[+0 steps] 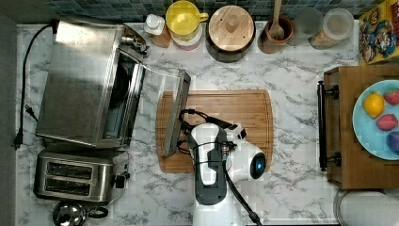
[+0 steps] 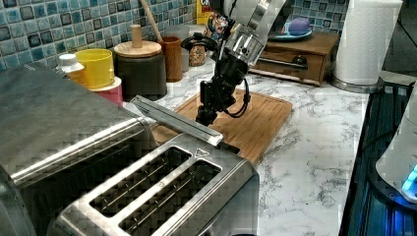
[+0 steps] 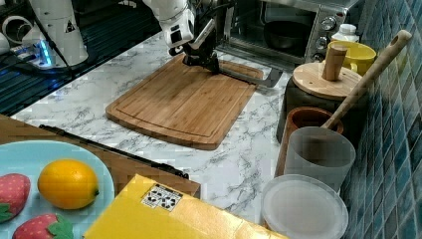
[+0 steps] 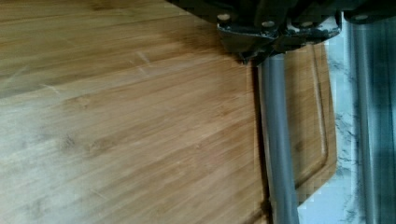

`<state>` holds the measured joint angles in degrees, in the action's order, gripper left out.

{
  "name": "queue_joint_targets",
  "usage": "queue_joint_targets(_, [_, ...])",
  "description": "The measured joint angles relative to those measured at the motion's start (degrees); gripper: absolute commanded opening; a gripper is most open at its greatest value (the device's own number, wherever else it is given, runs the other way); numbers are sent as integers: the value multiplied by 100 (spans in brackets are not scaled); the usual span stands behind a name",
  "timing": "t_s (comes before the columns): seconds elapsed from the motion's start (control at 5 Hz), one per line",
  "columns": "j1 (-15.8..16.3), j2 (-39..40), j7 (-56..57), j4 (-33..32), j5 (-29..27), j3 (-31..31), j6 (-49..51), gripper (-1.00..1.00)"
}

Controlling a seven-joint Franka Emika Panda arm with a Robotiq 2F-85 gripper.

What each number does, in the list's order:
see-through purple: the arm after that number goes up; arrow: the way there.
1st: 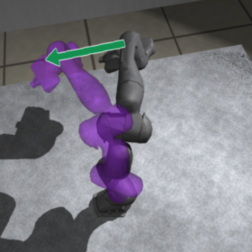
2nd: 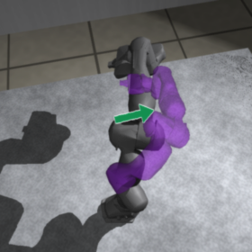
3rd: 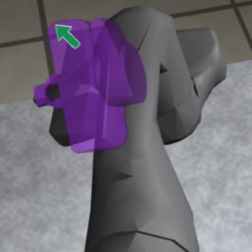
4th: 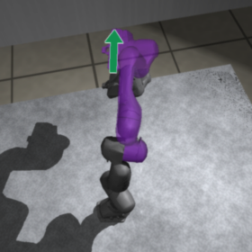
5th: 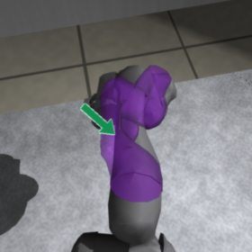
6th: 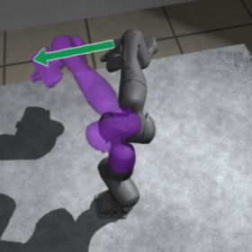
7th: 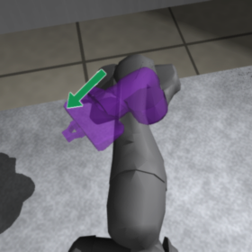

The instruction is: Close the oven.

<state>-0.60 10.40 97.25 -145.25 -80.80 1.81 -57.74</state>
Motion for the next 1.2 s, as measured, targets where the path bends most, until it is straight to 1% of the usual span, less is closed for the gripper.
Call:
queue_joint_targets(0.2, [-20,-113,39,0,341,-100,134,-100])
queue_joint_targets(0.4, [-22,-168,34,112,403,-151,325,-100])
queue_joint_targets(0.6, [-39,-155,34,246,308,-64,361,-100])
queue_joint_targets(0.8, [16,-1,22,492,386,16,341,-100])
queue_joint_targets(1.0, [31,301,-173,761,615,0,316,-100])
queue_joint_targets(1.2, [-51,606,-543,1007,767,-15,627,-100])
